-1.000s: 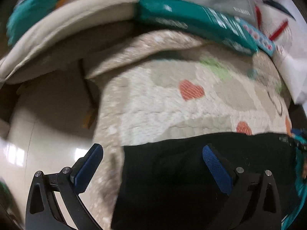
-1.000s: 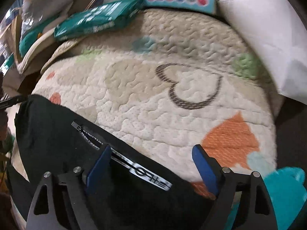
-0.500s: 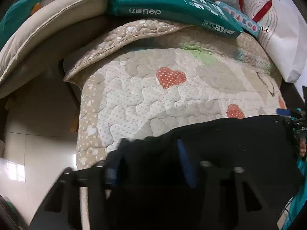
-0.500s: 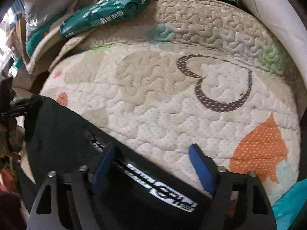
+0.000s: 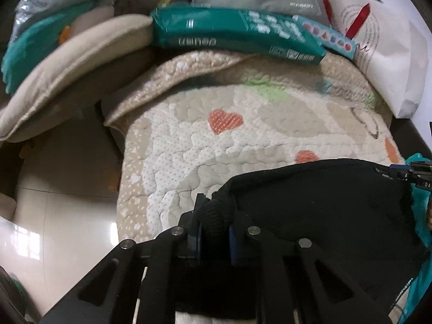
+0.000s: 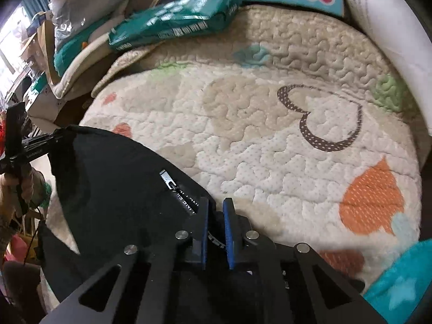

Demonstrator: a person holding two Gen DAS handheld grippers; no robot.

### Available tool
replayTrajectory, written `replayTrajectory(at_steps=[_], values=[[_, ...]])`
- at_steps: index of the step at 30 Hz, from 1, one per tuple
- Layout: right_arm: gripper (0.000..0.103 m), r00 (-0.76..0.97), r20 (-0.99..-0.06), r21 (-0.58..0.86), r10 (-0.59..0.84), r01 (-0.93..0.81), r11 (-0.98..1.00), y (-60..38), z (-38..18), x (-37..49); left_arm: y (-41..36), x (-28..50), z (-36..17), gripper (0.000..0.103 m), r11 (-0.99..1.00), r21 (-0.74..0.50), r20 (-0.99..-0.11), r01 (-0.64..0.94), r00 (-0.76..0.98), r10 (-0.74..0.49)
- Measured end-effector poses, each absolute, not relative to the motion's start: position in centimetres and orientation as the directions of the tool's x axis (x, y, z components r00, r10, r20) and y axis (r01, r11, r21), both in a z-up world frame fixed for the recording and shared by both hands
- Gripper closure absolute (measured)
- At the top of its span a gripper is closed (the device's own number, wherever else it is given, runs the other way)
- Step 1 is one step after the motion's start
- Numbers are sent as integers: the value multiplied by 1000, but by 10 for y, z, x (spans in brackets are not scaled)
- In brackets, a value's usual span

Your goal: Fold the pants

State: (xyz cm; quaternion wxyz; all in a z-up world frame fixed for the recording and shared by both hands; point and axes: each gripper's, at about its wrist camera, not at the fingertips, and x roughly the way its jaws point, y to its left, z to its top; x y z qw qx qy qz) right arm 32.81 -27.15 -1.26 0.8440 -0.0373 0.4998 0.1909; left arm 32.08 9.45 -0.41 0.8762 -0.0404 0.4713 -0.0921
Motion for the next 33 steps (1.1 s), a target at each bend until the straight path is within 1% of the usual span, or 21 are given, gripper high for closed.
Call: replayTrajectory(at_steps=[6, 7, 11, 16, 21, 23, 24, 25, 26, 27, 28, 29, 30, 31, 32, 33], values=[[92, 471, -849, 70, 240, -351, 934, -264, 18, 268, 100, 260, 42, 89, 977, -170, -765, 130, 607, -214], [96, 470, -850, 66, 237, -352, 934, -263, 20, 256, 103, 246, 49, 89, 975, -179, -756, 128, 616, -220], [96, 460, -864, 27, 204, -361, 932, -253, 21, 204, 110, 189, 62, 89, 972, -207, -732, 110, 642, -228], [97, 437, -882, 4, 177, -369, 930, -246, 13, 143, 109, 116, 55, 89, 978, -189, -722, 86, 663, -198], [97, 386, -912, -25, 135, -381, 924, -242, -5, 96, 93, 61, 22, 89, 992, -114, -766, 63, 630, -128], [97, 347, -932, -43, 105, -395, 918, -237, -19, 80, 90, 51, 10, 87, 995, -91, -784, 47, 612, -101], [97, 329, -940, -54, 91, -406, 912, -234, -25, 74, 89, 45, 5, 85, 997, -70, -792, 37, 605, -79], [98, 300, -952, -69, 68, -425, 903, -229, -36, 65, 88, 40, 0, 79, 999, -37, -799, 25, 600, -45], [98, 280, -958, -77, 55, -438, 896, -226, -43, 58, 88, 36, -3, 76, 1000, -13, -805, 15, 593, -19], [98, 263, -964, -84, 42, -451, 888, -223, -50, 52, 90, 33, -5, 74, 1000, -12, -810, 9, 587, -15], [98, 238, -971, -93, 24, -469, 878, -218, -58, 44, 94, 28, -7, 68, 1000, -28, -816, 0, 578, -23], [98, 217, -976, -98, 10, -481, 871, -216, -64, 40, 101, 24, -8, 59, 998, -51, -823, -20, 568, -31], [98, 200, -980, -108, -9, -492, 864, -213, -70, 35, 108, 20, -9, 54, 997, -68, -826, -46, 563, -30], [97, 188, -982, -127, -35, -501, 856, -212, -74, 31, 116, 14, -9, 45, 993, -95, -825, -77, 564, -35], [95, 194, -979, -152, -60, -502, 851, -211, -75, 28, 127, 8, -9, 40, 983, -146, -822, -114, 567, -56], [94, 206, -976, -165, -69, -500, 850, -212, -73, 25, 135, 4, -10, 37, 973, -186, -820, -138, 567, -77]])
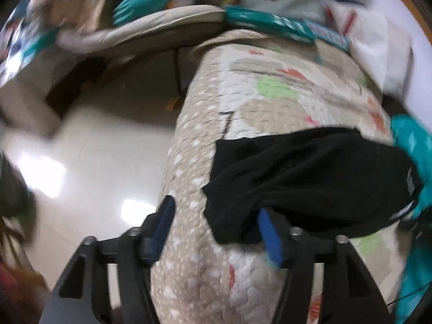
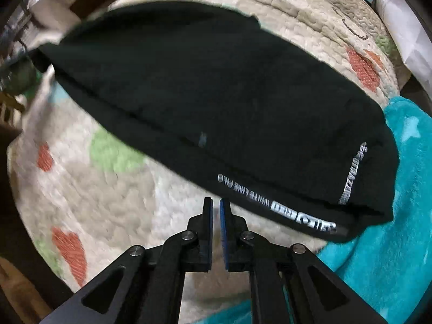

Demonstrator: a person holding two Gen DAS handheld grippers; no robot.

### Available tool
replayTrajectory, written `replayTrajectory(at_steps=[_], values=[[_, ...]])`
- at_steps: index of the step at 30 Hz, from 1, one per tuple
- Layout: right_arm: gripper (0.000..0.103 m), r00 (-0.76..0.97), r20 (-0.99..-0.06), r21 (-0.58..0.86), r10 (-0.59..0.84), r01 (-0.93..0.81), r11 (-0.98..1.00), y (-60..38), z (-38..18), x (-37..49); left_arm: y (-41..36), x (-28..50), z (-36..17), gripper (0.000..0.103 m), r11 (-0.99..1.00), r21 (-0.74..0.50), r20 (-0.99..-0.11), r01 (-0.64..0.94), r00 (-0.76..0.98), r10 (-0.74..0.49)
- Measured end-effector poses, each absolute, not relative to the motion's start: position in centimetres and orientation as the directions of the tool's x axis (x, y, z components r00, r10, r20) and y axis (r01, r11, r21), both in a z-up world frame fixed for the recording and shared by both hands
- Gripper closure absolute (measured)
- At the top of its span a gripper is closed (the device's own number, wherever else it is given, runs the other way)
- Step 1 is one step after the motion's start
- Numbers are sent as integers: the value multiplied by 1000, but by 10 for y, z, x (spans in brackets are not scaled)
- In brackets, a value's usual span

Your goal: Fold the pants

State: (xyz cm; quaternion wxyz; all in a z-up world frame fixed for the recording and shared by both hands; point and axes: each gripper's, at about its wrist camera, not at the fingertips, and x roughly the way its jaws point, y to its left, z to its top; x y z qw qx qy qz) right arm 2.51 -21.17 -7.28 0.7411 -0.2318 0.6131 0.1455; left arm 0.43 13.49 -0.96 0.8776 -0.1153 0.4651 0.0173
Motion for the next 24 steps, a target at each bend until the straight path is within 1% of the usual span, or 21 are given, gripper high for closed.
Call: replayTrajectory(at_steps=[1, 2, 3, 4, 5, 6, 8, 11, 14, 17, 19, 21, 24], values=[[88, 221, -973, -165, -60, -493, 854, -213, -67, 23, 145, 0, -11, 36, 958, -236, -817, -165, 568, -103], [76, 244, -969, -154, -38, -478, 865, -216, -57, 23, 153, -3, -11, 36, 940, -280, -809, -195, 575, -122], [66, 270, -963, -144, -16, -458, 877, -219, -47, 23, 162, -7, -11, 36, 921, -318, -798, -227, 589, -130], [42, 317, -948, -135, 9, -427, 894, -223, -34, 25, 168, -9, -11, 36, 903, -351, -786, -249, 603, -139], [31, 357, -934, -128, 27, -404, 906, -226, -23, 28, 170, -9, -10, 36, 890, -372, -777, -262, 613, -145], [31, 381, -924, -119, 42, -388, 914, -227, -16, 30, 172, -10, -9, 36, 880, -387, -766, -276, 628, -140], [31, 408, -910, -84, 74, -356, 931, -227, -6, 40, 168, -12, -4, 36, 881, -376, -751, -289, 652, -107], [31, 403, -912, -58, 75, -309, 949, -225, -16, 57, 160, -10, 0, 36, 894, -341, -744, -290, 664, -69], [33, 333, -943, -67, 21, -248, 966, -227, -47, 80, 161, -10, -3, 36, 892, -357, -752, -277, 652, -98], [34, 215, -970, -148, -111, -161, 976, -246, -83, 82, 169, -12, -5, 36, 875, -407, -745, -264, 650, -151], [34, 177, -981, -92, -74, -99, 991, -266, -85, 81, 173, -16, -3, 36, 865, -427, -730, -262, 665, -159], [34, 143, -985, -111, -101, -66, 992, -275, -85, 80, 181, -20, 4, 36, 844, -457, -701, -281, 698, -147], [30, 117, -976, -194, -183, -88, 977, -277, -88, 73, 206, -33, 13, 36, 784, -496, -665, -373, 743, -67]])
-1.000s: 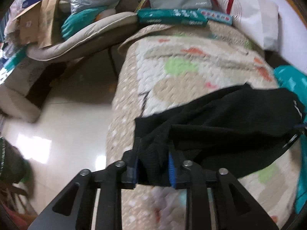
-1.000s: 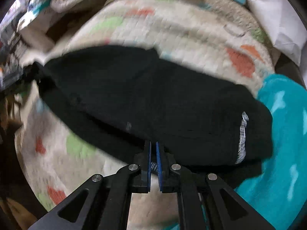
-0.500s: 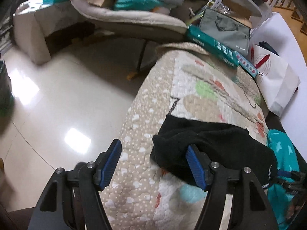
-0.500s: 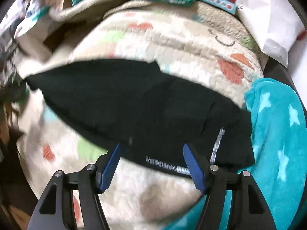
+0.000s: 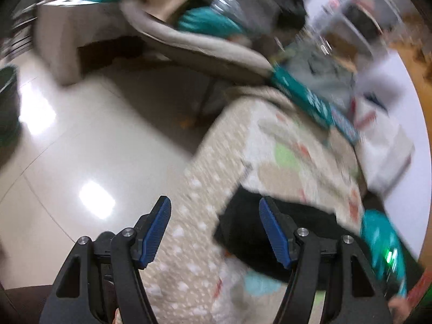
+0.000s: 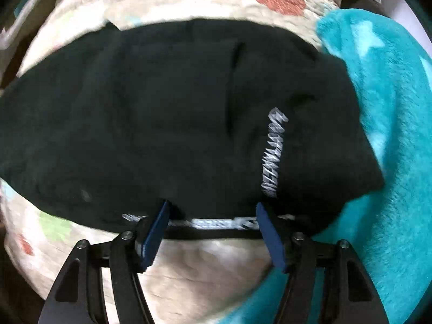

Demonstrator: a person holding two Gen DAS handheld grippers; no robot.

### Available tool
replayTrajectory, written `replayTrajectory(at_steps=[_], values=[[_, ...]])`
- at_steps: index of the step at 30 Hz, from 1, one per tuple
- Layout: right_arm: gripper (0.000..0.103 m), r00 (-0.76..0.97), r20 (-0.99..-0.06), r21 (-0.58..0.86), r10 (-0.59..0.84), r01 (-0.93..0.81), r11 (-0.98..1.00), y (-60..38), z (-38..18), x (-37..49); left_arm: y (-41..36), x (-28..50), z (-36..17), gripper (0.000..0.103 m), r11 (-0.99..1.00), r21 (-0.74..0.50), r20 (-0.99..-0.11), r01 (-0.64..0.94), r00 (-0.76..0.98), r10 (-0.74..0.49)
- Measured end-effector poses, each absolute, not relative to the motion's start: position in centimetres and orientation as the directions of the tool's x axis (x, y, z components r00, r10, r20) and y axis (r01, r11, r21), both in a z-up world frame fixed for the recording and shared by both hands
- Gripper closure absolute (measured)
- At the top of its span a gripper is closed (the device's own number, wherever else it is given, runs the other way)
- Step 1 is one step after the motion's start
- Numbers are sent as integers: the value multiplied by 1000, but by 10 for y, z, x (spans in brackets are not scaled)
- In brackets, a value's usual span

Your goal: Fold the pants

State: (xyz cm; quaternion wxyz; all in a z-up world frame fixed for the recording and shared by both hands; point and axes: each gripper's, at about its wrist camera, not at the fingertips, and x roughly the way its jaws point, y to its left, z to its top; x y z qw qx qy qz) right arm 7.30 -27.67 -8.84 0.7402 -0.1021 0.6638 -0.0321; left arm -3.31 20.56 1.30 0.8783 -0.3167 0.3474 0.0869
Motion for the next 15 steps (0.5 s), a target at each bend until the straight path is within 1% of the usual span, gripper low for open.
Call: replayTrajectory(at_steps=[3, 5, 6, 7, 8, 10, 12, 14, 15], values=[[30, 109, -967, -243, -230, -127, 962, -268, -85, 69, 233, -46, 8, 35, 695, -510, -687, -507, 726, 25], [30, 105, -953, -299, -286, -139, 944, -257, -79, 68, 245, -49, 1, 35, 640, -542, -701, -545, 713, 14], [30, 123, -940, -334, -318, -136, 933, -249, -72, 67, 248, -48, -3, 35, 622, -548, -711, -559, 703, 6], [30, 178, -932, -344, -317, -152, 927, -232, -57, 66, 248, -47, -4, 35, 621, -539, -721, -569, 693, 8], [30, 234, -932, -322, -278, -179, 930, -212, -44, 65, 246, -45, -5, 35, 622, -533, -727, -573, 686, 9], [30, 339, -929, -242, -149, -250, 938, -171, -18, 65, 243, -42, -6, 35, 620, -544, -726, -566, 688, -9], [30, 421, -905, -130, 56, -402, 906, -110, 4, 63, 241, -38, -6, 35, 619, -552, -724, -558, 689, -24], [30, 431, -879, -88, 202, -564, 821, -48, 10, 59, 240, -38, -7, 35, 618, -559, -721, -553, 692, -34], [30, 425, -872, -91, 243, -628, 773, -21, 7, 57, 240, -38, -7, 35, 620, -558, -721, -551, 692, -35]])
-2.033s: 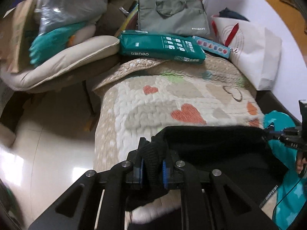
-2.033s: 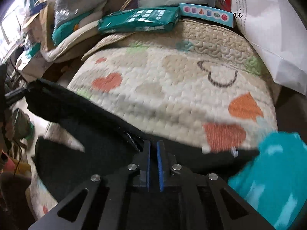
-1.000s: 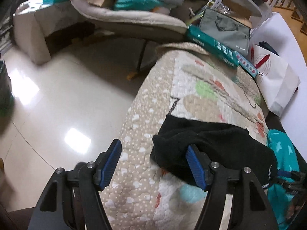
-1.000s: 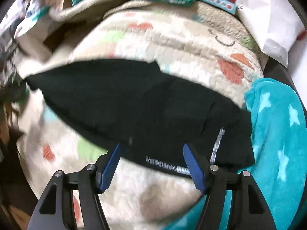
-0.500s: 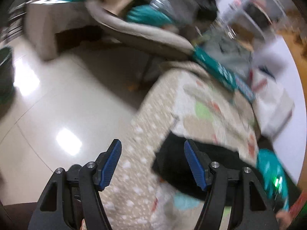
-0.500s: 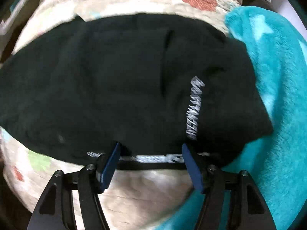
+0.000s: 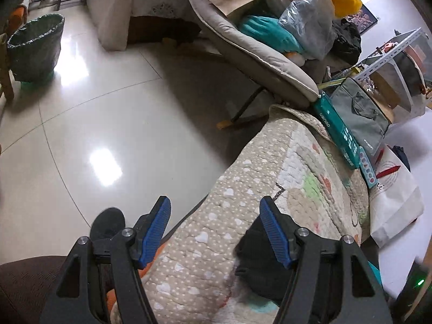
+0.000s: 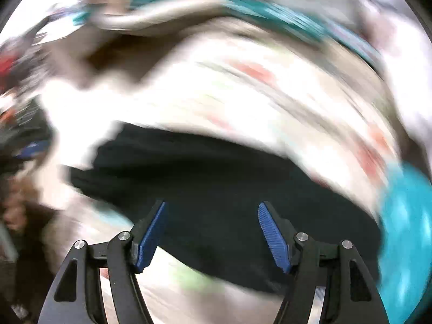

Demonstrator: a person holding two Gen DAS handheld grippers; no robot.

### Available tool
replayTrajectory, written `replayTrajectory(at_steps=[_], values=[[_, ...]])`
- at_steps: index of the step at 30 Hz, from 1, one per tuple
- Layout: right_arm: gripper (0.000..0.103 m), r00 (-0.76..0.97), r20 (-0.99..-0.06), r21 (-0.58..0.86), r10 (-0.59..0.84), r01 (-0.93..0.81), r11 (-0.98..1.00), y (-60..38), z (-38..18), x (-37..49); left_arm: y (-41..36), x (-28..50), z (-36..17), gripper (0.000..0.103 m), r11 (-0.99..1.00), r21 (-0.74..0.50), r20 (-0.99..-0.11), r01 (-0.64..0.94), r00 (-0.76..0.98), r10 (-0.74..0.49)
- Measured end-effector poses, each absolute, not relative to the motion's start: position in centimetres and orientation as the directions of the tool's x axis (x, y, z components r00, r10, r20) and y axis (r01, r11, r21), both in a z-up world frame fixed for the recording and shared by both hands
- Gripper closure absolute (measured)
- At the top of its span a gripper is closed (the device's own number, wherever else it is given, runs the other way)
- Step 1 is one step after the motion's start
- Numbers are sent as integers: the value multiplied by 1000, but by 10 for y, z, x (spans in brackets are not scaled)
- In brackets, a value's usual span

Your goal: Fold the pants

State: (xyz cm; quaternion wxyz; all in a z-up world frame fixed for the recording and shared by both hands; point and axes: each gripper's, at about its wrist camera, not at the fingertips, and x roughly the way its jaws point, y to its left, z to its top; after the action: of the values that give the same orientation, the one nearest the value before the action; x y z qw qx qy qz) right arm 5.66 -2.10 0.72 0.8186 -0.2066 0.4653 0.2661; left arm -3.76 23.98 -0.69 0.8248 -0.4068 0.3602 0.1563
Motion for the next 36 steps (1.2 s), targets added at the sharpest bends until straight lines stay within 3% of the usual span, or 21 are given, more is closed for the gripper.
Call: replayTrajectory(at_steps=[4, 7, 9, 10, 11, 13, 21, 25, 27, 28, 29, 31, 33, 34, 36], values=[[44, 412, -871, -180, 266, -773, 609, 73, -25, 53, 243, -41, -8, 35, 613, -561, -720, -556, 693, -31], [47, 383, -896, -221, 226, -824, 522, 111, -57, 61, 247, -41, -12, 35, 595, -575, -724, -561, 688, -52], [65, 327, -925, -199, 195, -853, 483, 117, -73, 75, 250, -40, -16, 35, 575, -594, -723, -562, 686, -77], [91, 299, -936, -179, 187, -860, 478, 122, -76, 75, 250, -39, -17, 35, 566, -604, -721, -561, 687, -89], [98, 285, -939, -163, 191, -860, 484, 119, -80, 81, 250, -39, -18, 35, 561, -611, -719, -559, 688, -98], [101, 300, -934, -168, 196, -850, 499, 121, -75, 87, 251, -39, -18, 35, 558, -615, -719, -558, 687, -105], [101, 386, -905, -218, 176, -778, 589, 152, -70, 134, 249, -37, -20, 35, 556, -613, -725, -561, 679, -113], [94, 399, -904, -206, 151, -718, 665, 144, -67, 156, 247, -34, -23, 35, 572, -579, -748, -581, 658, -89], [68, 389, -902, -139, 189, -674, 725, 123, -54, 165, 245, -31, -25, 35, 582, -568, -755, -582, 649, -88], [36, 382, -902, -115, 200, -660, 743, 115, -50, 166, 244, -30, -25, 35, 586, -565, -758, -581, 646, -90], [21, 375, -901, -87, 220, -650, 755, 105, -44, 164, 242, -30, -26, 35, 589, -564, -759, -579, 644, -94], [23, 351, -901, -56, 255, -677, 734, 97, -38, 156, 242, -30, -26, 35, 583, -567, -759, -582, 644, -96], [31, 294, -914, -34, 281, -744, 668, 99, -40, 141, 242, -30, -26, 35, 571, -578, -755, -583, 648, -103], [38, 285, -917, -51, 279, -778, 627, 103, -43, 133, 241, -31, -26, 35, 568, -581, -754, -583, 649, -106], [41, 304, -921, -131, 243, -830, 542, 116, -57, 118, 240, -30, -26, 35, 573, -578, -756, -582, 646, -106]])
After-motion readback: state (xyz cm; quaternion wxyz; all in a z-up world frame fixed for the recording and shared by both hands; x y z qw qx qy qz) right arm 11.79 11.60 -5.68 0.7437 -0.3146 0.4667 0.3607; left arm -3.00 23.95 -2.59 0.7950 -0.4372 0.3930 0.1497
